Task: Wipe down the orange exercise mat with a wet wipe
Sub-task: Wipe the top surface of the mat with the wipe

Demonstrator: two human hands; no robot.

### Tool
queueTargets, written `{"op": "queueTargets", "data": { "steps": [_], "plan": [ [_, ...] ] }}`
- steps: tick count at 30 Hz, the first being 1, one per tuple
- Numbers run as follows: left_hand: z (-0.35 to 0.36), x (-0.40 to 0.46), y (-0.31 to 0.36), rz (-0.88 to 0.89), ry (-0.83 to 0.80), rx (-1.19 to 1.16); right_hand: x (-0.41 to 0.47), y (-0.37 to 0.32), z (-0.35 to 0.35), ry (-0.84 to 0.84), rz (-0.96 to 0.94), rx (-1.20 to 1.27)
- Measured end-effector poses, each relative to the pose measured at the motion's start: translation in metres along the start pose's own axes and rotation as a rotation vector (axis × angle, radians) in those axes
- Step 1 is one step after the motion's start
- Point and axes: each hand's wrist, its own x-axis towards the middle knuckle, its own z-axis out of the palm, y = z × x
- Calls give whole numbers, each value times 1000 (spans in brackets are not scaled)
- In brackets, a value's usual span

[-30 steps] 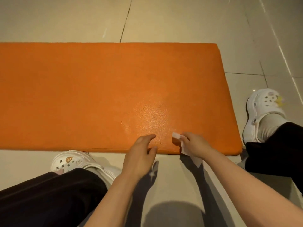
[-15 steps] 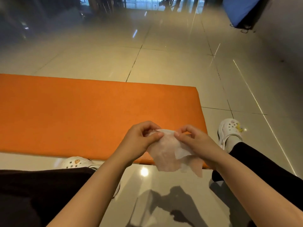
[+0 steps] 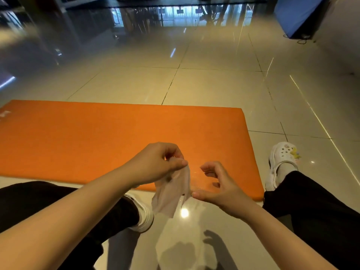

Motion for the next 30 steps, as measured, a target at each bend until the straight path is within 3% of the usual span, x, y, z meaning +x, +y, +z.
{"op": "queueTargets", "data": {
  "steps": [6,13,17,22,26,30],
  "plan": [
    [29,3,3,115,-57,190,0,7,1,116,-34,-62],
    [24,5,-2,130,-12,104,8,10,-12,133,-41,78],
    [26,5,-3,165,-81,100,11,16,-13,-24,-45,-49],
    [33,8,-9,155,-166,171,20,29,-15,102,21,-250],
    [62,21,-39,-13,-217,208,25,55,-30,97,177,-288],
    [120,34,-70,-277,-180,-138,27,94,-42,62,302,-410]
  ]
}}
